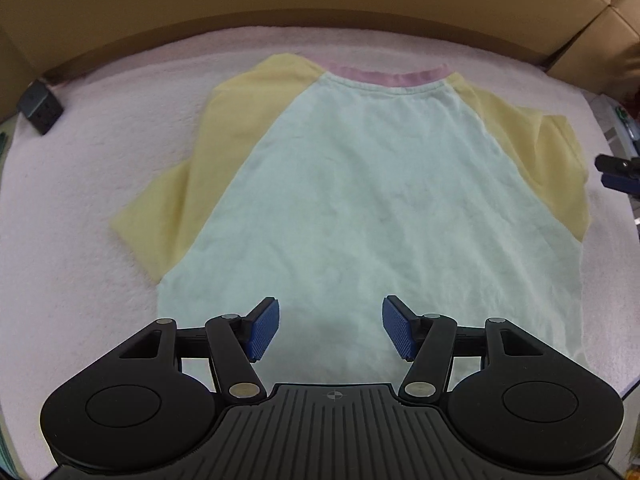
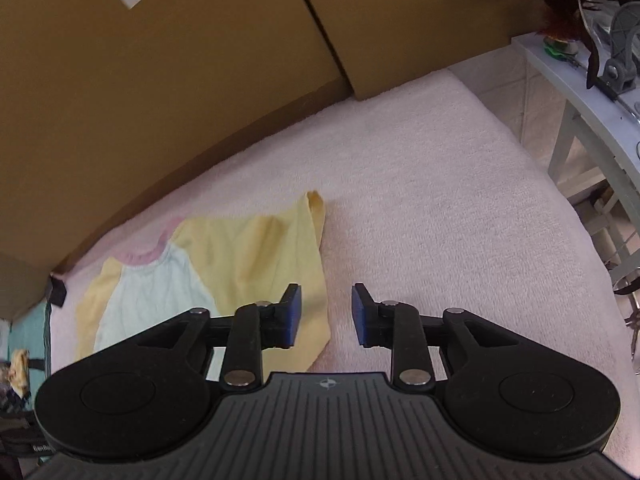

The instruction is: Fold clothes

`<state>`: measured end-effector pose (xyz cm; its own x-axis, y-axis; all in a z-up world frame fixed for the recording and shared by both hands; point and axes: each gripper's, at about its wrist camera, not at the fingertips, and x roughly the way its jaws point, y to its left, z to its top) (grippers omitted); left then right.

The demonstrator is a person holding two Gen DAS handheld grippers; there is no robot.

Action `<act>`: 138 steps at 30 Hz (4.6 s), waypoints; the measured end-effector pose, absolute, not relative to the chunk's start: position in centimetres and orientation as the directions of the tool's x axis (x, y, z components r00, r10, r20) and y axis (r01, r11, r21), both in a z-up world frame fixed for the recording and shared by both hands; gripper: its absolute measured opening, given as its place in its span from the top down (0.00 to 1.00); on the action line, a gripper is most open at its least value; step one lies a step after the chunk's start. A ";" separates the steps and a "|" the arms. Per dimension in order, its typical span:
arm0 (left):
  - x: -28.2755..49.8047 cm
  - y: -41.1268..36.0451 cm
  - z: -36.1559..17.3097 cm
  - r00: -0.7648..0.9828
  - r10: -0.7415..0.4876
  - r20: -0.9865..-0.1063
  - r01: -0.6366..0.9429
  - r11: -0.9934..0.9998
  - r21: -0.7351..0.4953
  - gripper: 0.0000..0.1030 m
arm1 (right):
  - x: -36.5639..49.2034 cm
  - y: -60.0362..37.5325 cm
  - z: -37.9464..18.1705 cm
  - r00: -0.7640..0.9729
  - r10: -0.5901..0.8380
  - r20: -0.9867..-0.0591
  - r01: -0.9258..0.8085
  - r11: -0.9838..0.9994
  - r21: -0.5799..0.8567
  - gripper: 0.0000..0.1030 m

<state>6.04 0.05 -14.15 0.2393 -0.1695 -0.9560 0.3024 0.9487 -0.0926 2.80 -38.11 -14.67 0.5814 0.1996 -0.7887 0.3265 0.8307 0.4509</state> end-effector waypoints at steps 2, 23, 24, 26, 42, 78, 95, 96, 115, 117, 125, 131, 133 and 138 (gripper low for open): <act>6.9 -1.2 -14.0 0.228 -0.192 -0.955 0.336 0.936 -0.108 0.29 | 3.5 -38.7 -15.0 0.598 0.218 -0.771 0.324 0.814 0.482 0.51; 19.2 -16.0 -16.9 0.276 -0.264 -0.924 0.505 0.858 -0.095 0.27 | 9.1 -38.5 -16.3 0.623 0.103 -0.776 0.395 0.814 0.426 0.99; 19.3 -16.0 -16.9 0.292 -0.260 -0.920 0.499 0.863 -0.086 0.27 | 8.8 -38.6 -16.1 0.635 0.070 -0.769 0.408 0.815 0.411 1.00; 19.6 -15.8 -17.1 0.336 -0.199 -0.921 0.472 0.881 -0.018 0.29 | 8.2 -38.6 -15.5 0.657 0.004 -0.754 0.434 0.816 0.382 1.00; 18.8 -14.3 -16.0 0.382 -0.171 -0.908 0.404 0.915 -0.003 0.25 | -0.7 -40.2 -17.5 0.538 0.383 -0.751 0.489 0.583 0.648 0.77; 15.0 -14.6 -16.2 0.419 -0.102 -0.902 0.453 0.885 0.110 0.24 | 2.2 -30.7 -15.4 0.561 0.213 -0.800 0.187 0.909 0.372 0.90; 14.9 3.5 -16.2 0.394 0.043 -0.918 0.115 0.989 0.096 0.12 | 6.6 -28.9 -14.8 0.547 0.108 -0.830 0.143 0.965 0.220 0.85; 14.8 4.2 -16.2 0.387 0.034 -0.922 0.097 0.992 0.077 0.12 | 7.3 -27.8 -15.0 0.536 0.131 -0.834 0.108 0.969 0.221 0.78; 11.3 12.5 -14.2 0.418 0.096 -0.904 -0.088 0.994 0.065 0.11 | 9.4 -21.9 -13.7 0.561 0.208 -0.801 -0.022 0.971 0.236 0.62; 10.6 11.6 -14.5 0.414 0.099 -0.905 -0.032 0.995 0.094 0.12 | 9.8 -18.6 -13.6 0.539 0.283 -0.793 -0.125 0.958 0.257 0.60; 6.0 7.2 -13.9 0.498 0.065 -0.865 0.146 0.977 0.158 0.12 | 13.1 -7.3 -12.6 0.431 0.472 -0.769 -0.451 0.851 0.270 0.63; 4.2 3.6 -14.7 0.518 -0.022 -0.855 0.299 0.941 0.157 0.12 | 15.1 -2.1 -12.9 0.283 0.534 -0.797 -0.626 0.732 0.268 0.70; 4.1 2.6 -15.5 0.520 -0.018 -0.854 0.337 0.923 0.185 0.12 | 15.3 -0.8 -12.8 0.259 0.520 -0.814 -0.671 0.703 0.236 0.70; 4.4 1.9 -17.3 0.477 0.000 -0.879 0.360 0.912 0.196 0.11 | 16.2 2.1 -12.9 0.250 0.471 -0.846 -0.739 0.657 0.147 0.70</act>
<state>4.41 1.94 -17.26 0.4773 0.0005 -0.8787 0.3595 0.9124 0.1958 16.15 2.06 -12.87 0.2503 0.4709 -0.8459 -0.7393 0.6572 0.1471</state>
